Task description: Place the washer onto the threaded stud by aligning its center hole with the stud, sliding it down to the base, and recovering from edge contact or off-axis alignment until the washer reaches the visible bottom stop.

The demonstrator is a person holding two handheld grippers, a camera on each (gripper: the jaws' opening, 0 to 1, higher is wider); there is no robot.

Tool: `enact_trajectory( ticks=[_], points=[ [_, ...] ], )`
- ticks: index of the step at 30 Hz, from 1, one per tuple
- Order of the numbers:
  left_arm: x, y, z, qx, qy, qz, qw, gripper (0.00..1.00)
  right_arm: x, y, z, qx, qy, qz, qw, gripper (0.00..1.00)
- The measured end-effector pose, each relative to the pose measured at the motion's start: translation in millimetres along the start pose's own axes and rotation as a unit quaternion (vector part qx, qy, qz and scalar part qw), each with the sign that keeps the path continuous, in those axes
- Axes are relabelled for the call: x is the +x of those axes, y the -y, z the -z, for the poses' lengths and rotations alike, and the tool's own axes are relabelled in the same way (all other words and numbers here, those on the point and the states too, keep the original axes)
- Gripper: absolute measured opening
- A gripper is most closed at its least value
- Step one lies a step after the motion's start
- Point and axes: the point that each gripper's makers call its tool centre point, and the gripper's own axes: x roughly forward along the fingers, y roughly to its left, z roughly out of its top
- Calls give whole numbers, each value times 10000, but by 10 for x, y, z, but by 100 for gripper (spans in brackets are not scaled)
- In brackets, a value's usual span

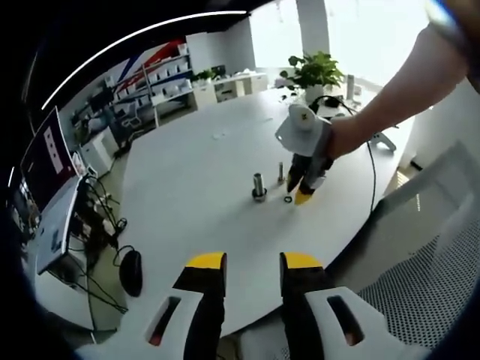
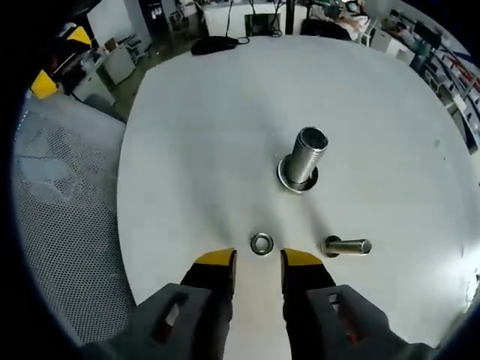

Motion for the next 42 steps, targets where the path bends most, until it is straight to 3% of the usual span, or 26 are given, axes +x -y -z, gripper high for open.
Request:
enact_trajectory(
  ticks=[10, 13, 18, 27, 31, 34, 38, 42],
  points=[
    [5, -1, 7, -16, -31, 16, 10000, 26, 50, 40, -41, -342, -109, 94, 9993, 21],
    [11, 2, 18, 21, -60, 17, 10000, 26, 59, 1, -47, -1023, -286, 49, 9943, 15],
    [9, 3, 15, -6, -49, 28, 10000, 26, 63, -1, -56, -753, -548, -113, 9956, 14],
    [10, 9, 14, 18, -48, 38, 10000, 25, 74, -29, -53, -971, -1052, 23, 9897, 13],
    [1, 3, 16, 0, -44, 19, 10000, 25, 84, 0, -70, -890, -689, 145, 9935, 13],
    [-3, 4, 16, 2, -35, 6, 10000, 25, 71, 31, -67, -152, -107, 76, 9998, 13],
    [-10, -3, 12, -16, -19, -14, 10000, 25, 46, 18, -51, -53, 97, 161, 9998, 13],
    [0, 22, 30, 34, -80, 23, 10000, 25, 32, -2, -53, 424, 389, 196, 9982, 13]
  ],
)
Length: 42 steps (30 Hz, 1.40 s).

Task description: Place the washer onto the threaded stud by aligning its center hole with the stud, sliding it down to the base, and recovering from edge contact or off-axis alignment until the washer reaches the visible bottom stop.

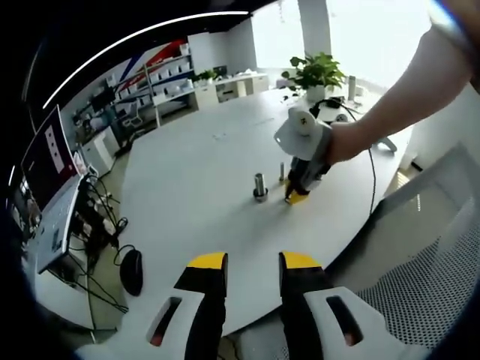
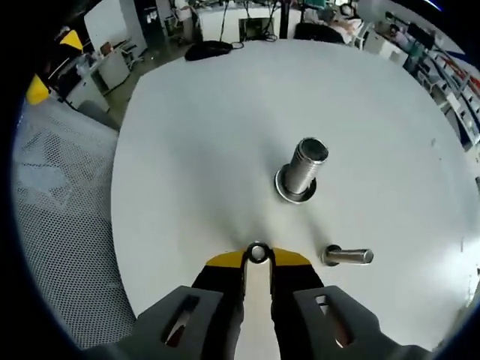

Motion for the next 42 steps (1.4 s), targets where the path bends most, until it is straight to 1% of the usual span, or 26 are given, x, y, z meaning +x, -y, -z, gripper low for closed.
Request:
enact_trajectory(
  ticks=[2, 6, 8, 12, 15, 18, 19, 21, 22, 25, 26, 29, 31, 34, 37, 42],
  points=[
    [3, 9, 5, 29, -15, 15, 10000, 25, -22, -4, 21, 143, 100, 9, 9998, 13],
    [7, -17, -3, -16, 18, 21, 10000, 25, -92, -9, 98, 292, 216, 20, 9993, 13],
    [11, -17, -6, -31, 11, 36, 10000, 25, -117, 41, 137, 457, 286, 42, 9985, 13],
    [27, 9, 15, 10, -52, 80, 10000, 25, -264, 177, 170, 667, 438, 187, 9966, 13],
    [38, 28, 29, 46, -99, 126, 9999, 25, -375, 299, 153, 759, 558, 257, 9952, 13],
    [22, 17, 12, 16, -41, 114, 9999, 25, -506, 389, 106, 879, 705, 335, 9931, 13],
    [20, 15, 8, 8, -26, 110, 9999, 25, -560, 435, 66, 876, 809, 421, 9920, 13],
    [24, 18, 16, 17, -47, 113, 9999, 25, -630, 472, 5, 825, 894, 484, 9914, 13],
    [34, 27, 31, 47, -88, 123, 9999, 25, -639, 477, -9, 807, 913, 490, 9913, 13],
    [40, 45, 44, 110, -135, 134, 9998, 25, -683, 506, -126, 695, 1004, 484, 9913, 13],
    [37, 48, 43, 127, -141, 131, 9997, 25, -690, 502, -157, 685, 1037, 452, 9912, 13],
    [32, 43, 27, 148, -97, 126, 9998, 25, -704, 521, -245, 506, 1048, 522, 9918, 13],
    [36, 38, 36, 139, -117, 123, 9998, 25, -692, 520, -261, 441, 1019, 514, 9925, 13],
    [37, 42, 50, 144, -153, 124, 9997, 25, -656, 537, -249, 218, 896, 553, 9942, 13],
    [35, 31, 54, 116, -159, 109, 9997, 25, -620, 568, -228, 258, 839, 514, 9948, 13],
    [37, 24, 56, 101, -154, 104, 9998, 25, -618, 603, -248, 290, 863, 535, 9944, 13]
  ],
)
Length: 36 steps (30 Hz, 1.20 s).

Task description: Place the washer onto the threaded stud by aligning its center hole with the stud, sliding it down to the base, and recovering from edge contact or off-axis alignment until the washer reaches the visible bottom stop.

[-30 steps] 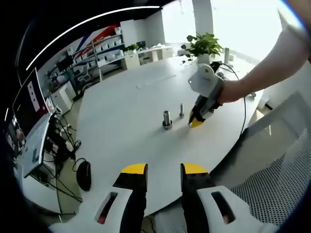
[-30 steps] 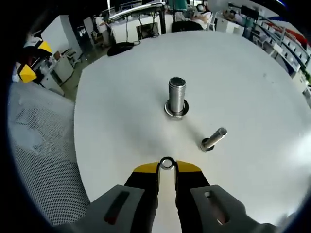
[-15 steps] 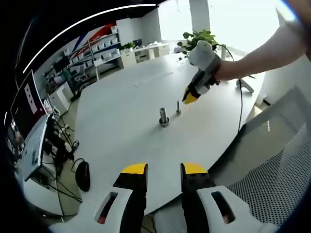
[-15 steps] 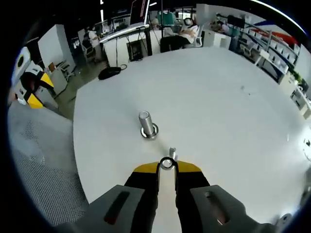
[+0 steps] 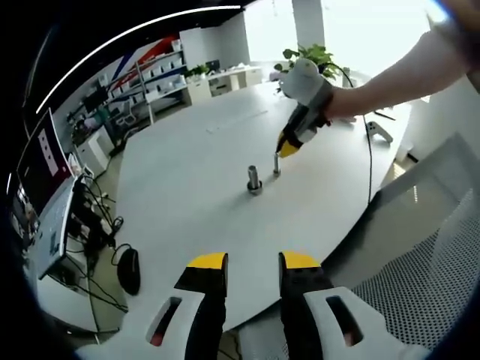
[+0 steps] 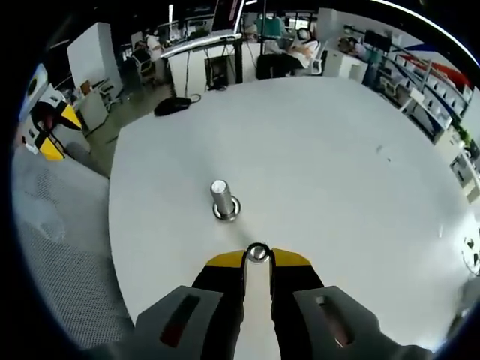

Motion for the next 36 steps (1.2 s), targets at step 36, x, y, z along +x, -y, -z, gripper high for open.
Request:
enact_trajectory(
  ticks=[36],
  points=[
    [4, 16, -3, -68, -12, 39, 10000, 25, 99, 46, -17, -223, -612, -211, 9977, 13]
  ],
)
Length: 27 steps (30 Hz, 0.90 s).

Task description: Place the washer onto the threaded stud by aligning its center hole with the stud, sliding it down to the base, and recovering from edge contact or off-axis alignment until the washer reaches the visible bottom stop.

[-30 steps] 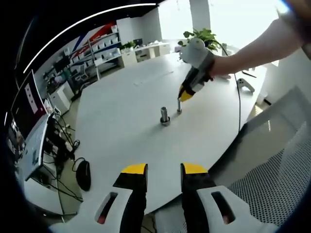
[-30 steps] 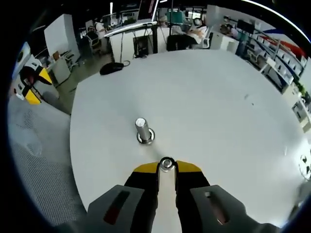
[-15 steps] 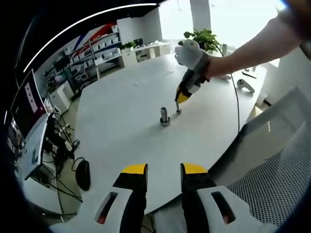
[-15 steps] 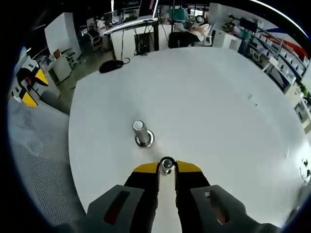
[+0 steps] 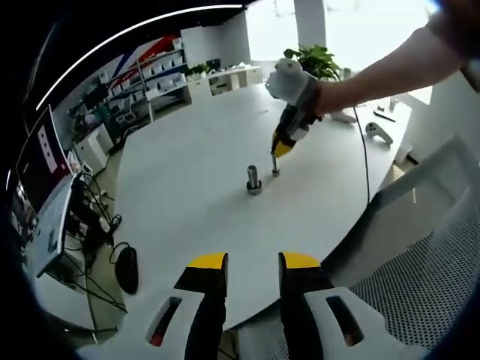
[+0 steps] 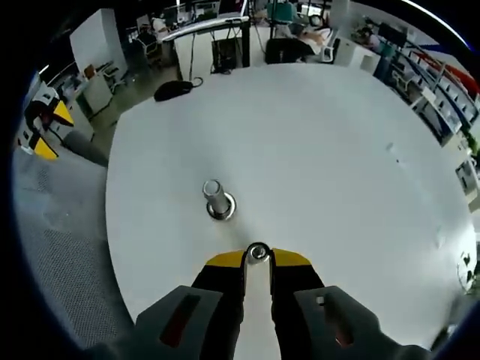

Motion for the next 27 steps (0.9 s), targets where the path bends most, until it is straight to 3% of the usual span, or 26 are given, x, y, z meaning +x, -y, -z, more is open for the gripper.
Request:
enact_trajectory(
  ticks=[8, 21, 23, 27],
  points=[
    [3, -10, 10, 1, -20, -22, 10000, 25, 78, -60, 61, -177, -255, -98, 9995, 13],
    [3, -18, 15, -3, -35, -37, 10000, 25, 423, -55, 270, -93, -673, -165, 9976, 14],
    [1, -26, 16, -44, -33, -48, 10000, 25, 438, -34, 209, -190, -514, 34, 9985, 14],
    [10, -15, 35, -11, -78, -30, 10000, 24, 438, -79, 203, -191, -548, 35, 9983, 16]
  ],
)
